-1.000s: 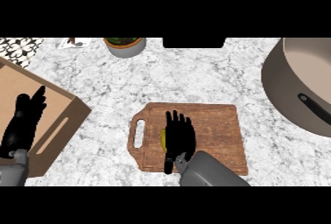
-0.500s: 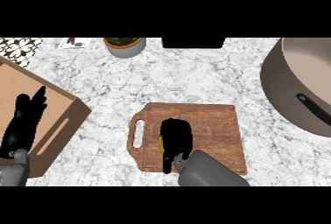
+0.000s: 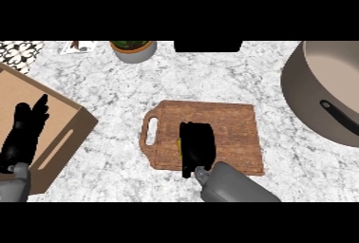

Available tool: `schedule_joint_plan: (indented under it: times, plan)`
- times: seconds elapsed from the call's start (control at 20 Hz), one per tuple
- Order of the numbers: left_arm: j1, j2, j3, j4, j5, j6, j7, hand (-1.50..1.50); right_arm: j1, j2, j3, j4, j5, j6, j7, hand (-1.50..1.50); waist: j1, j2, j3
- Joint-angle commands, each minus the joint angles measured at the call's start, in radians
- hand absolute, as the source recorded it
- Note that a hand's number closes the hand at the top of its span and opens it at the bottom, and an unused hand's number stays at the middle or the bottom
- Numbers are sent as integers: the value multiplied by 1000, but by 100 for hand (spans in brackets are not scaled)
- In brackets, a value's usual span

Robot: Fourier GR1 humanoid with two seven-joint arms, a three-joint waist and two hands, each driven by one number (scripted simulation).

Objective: Pick the lemon from the cutting board and place it in the pot

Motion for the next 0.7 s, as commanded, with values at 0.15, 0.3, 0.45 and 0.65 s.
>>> schedule_joint_plan:
  times: [0.15,0.3,0.45,0.65]
  plan:
    - [61,12,52,6,13,19,6,0,139,-507,-196,-30,-86,-66,-239,150,-125,2,0]
    - [76,17,78,2,20,31,13,0,161,-665,-290,1,-126,-112,-348,150,-152,-2,3]
    - [110,11,80,-1,20,31,9,0,167,-783,-414,-14,-227,-176,-499,150,-165,-9,4]
    - [128,18,88,-24,26,22,13,0,160,-896,-574,-21,-347,-279,-712,150,-153,-17,9]
